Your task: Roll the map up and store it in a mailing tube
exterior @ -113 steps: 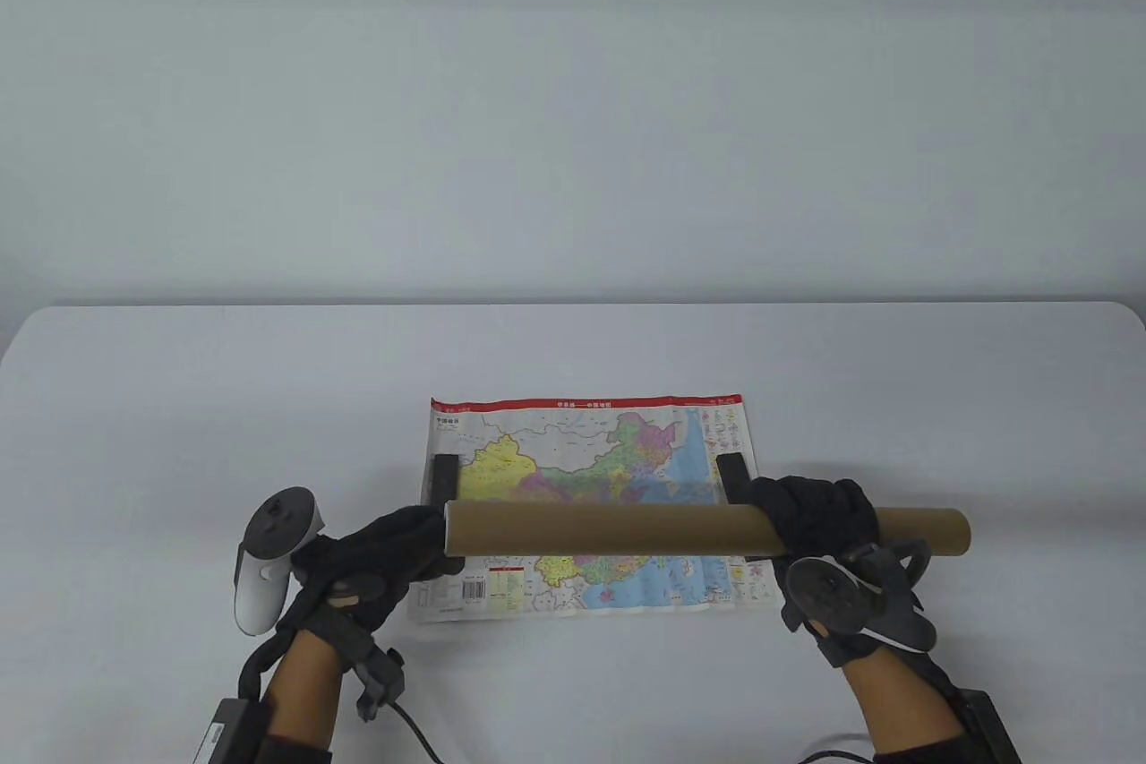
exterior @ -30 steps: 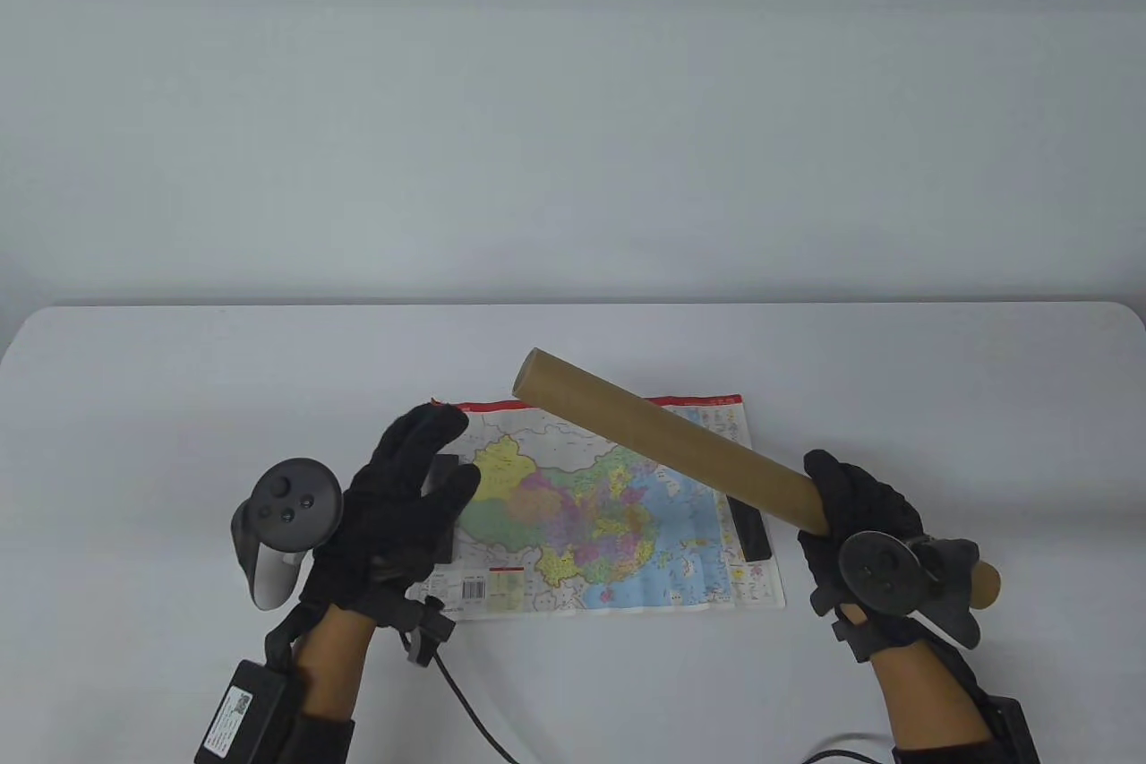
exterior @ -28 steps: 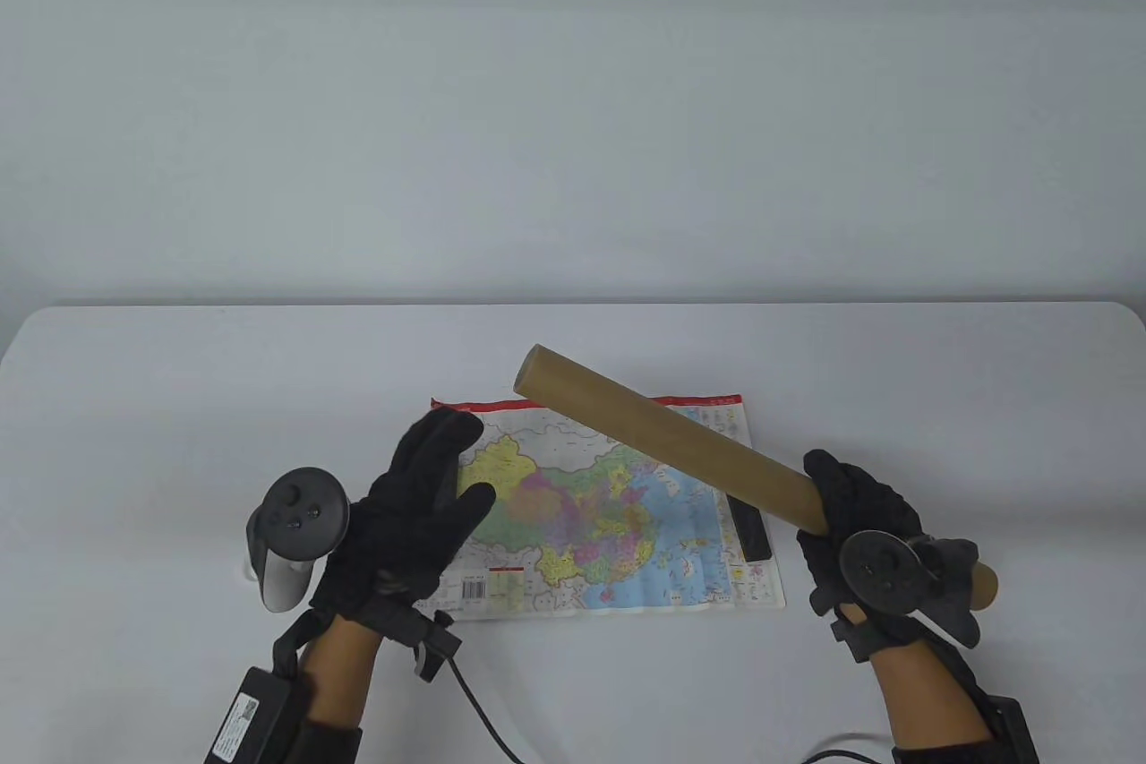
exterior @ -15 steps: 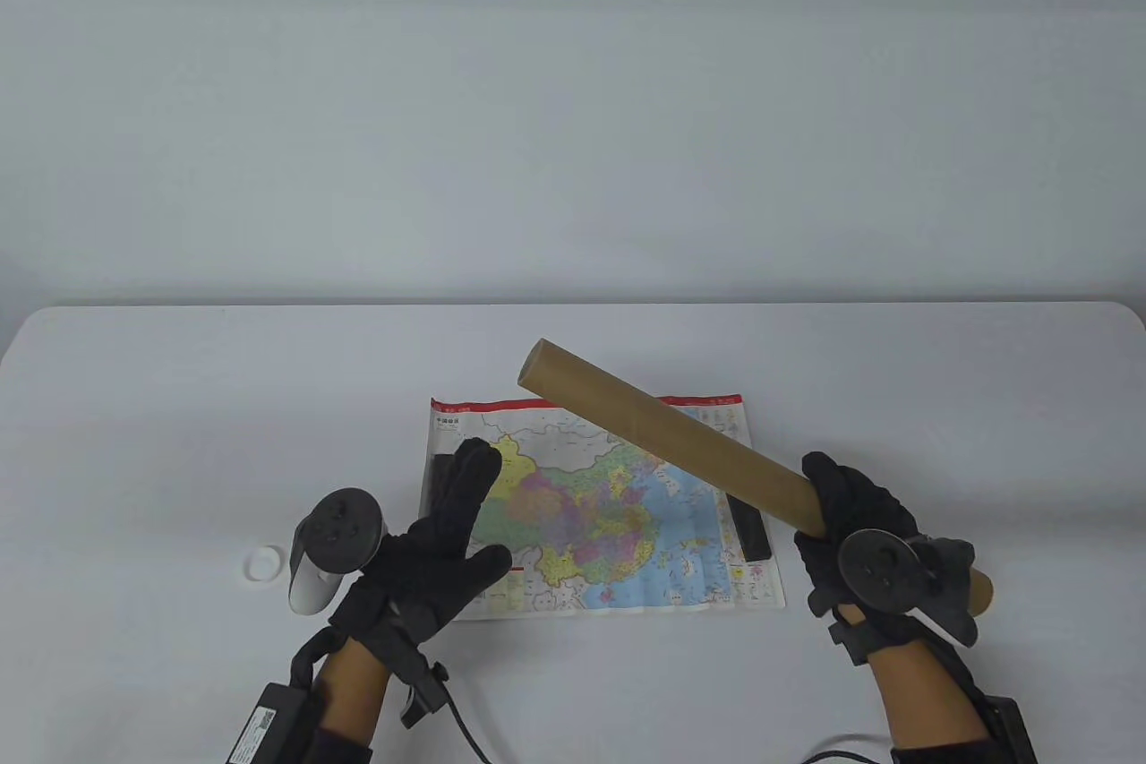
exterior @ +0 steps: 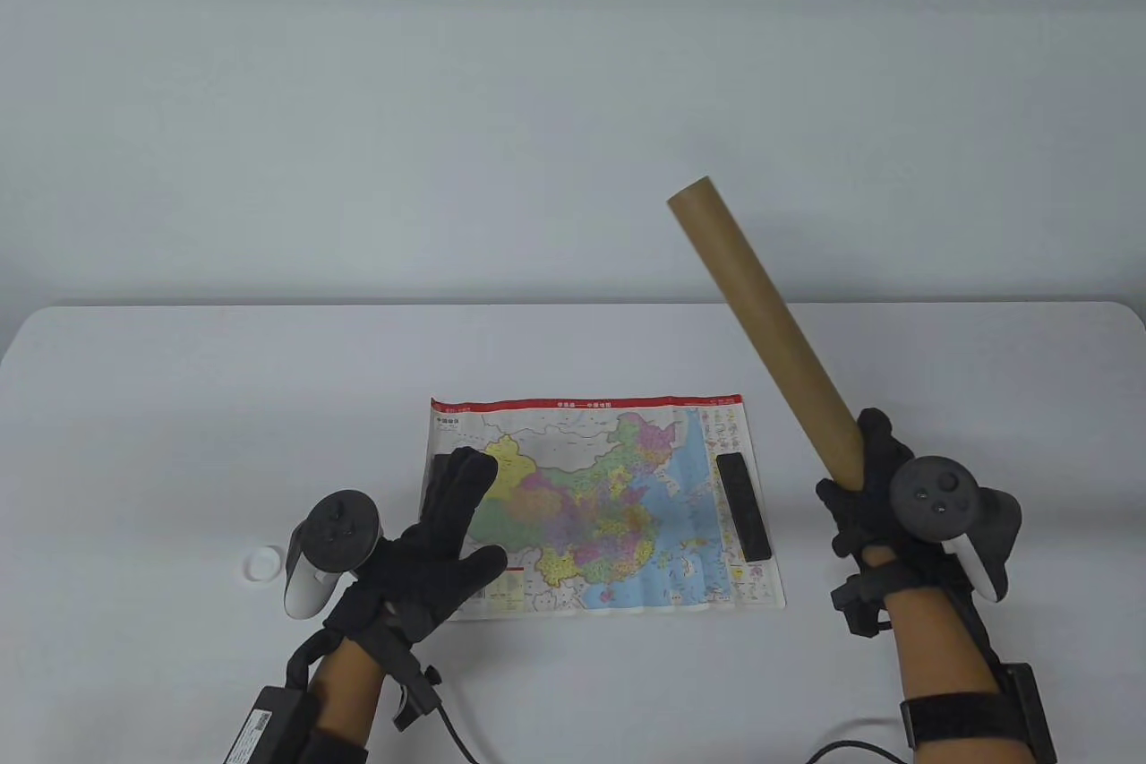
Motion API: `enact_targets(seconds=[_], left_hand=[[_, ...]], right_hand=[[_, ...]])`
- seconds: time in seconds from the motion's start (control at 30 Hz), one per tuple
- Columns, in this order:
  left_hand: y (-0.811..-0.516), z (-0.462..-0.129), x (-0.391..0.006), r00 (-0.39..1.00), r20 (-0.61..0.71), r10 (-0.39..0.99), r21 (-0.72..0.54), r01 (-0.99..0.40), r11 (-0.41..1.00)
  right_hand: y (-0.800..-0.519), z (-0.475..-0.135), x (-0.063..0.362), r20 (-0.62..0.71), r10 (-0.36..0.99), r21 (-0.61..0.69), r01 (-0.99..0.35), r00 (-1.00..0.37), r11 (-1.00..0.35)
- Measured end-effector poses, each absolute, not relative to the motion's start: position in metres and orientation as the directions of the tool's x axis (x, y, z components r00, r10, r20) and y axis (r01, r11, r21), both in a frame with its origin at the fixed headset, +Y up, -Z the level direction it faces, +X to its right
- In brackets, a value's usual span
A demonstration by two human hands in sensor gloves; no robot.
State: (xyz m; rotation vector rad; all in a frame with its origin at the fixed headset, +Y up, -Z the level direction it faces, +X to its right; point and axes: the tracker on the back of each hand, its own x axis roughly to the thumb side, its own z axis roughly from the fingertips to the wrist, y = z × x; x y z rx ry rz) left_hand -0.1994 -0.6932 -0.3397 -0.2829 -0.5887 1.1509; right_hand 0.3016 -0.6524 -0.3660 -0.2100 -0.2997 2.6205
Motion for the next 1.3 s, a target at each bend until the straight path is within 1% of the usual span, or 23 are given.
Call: enact_targets(seconds=[0.03, 0.13, 0.17, 0.23, 0.27, 0.43, 0.6, 0.67, 0.93, 1.17, 1.23, 1.3], left_hand=[[-0.694, -0.340, -0.199, 0.280, 0.290, 0.915, -0.500, -0.771, 0.394], [-0.695, -0.340, -0.199, 0.281, 0.286, 0.916, -0.507, -0.767, 0.393], [-0.695, -0.340, -0.199, 0.279, 0.286, 0.917, -0.502, -0.771, 0.391], [-0.695, -0.340, -0.199, 0.280, 0.285, 0.917, -0.503, -0.771, 0.392], [-0.695, -0.340, -0.199, 0.276, 0.283, 0.919, -0.503, -0.773, 0.387], [-0.697, -0.340, -0.197, 0.287, 0.275, 0.918, -0.510, -0.765, 0.392], [-0.698, -0.339, -0.197, 0.292, 0.269, 0.918, -0.514, -0.763, 0.393], [-0.698, -0.339, -0.197, 0.293, 0.264, 0.919, -0.514, -0.763, 0.391], [-0.699, -0.339, -0.197, 0.299, 0.260, 0.918, -0.514, -0.762, 0.394], [-0.700, -0.339, -0.196, 0.311, 0.255, 0.916, -0.518, -0.756, 0.401], [-0.700, -0.339, -0.196, 0.312, 0.254, 0.916, -0.516, -0.757, 0.401], [-0.701, -0.339, -0.196, 0.315, 0.251, 0.915, -0.518, -0.755, 0.402]], right_hand=[[-0.653, -0.371, 0.312, -0.174, 0.477, -0.239, -0.433, -0.861, -0.869], [-0.660, -0.378, 0.332, -0.313, 0.450, -0.211, -0.400, -0.837, -0.892], [-0.666, -0.380, 0.340, -0.382, 0.429, -0.185, -0.387, -0.818, -0.903], [-0.674, -0.381, 0.349, -0.450, 0.393, -0.152, -0.365, -0.802, -0.919], [-0.682, -0.382, 0.357, -0.501, 0.360, -0.117, -0.350, -0.787, -0.929], [-0.717, -0.381, 0.375, -0.618, 0.308, -0.008, -0.387, -0.723, -0.922], [-0.741, -0.381, 0.383, -0.645, 0.251, 0.044, -0.363, -0.721, -0.931], [-0.745, -0.381, 0.384, -0.650, 0.232, 0.064, -0.357, -0.724, -0.932], [-0.754, -0.384, 0.381, -0.646, 0.172, 0.103, -0.309, -0.744, -0.946], [-0.754, -0.384, 0.381, -0.632, 0.111, 0.138, -0.252, -0.767, -0.958], [-0.755, -0.383, 0.384, -0.629, 0.107, 0.174, -0.274, -0.770, -0.946], [-0.755, -0.382, 0.385, -0.635, 0.133, 0.149, -0.290, -0.761, -0.945]])
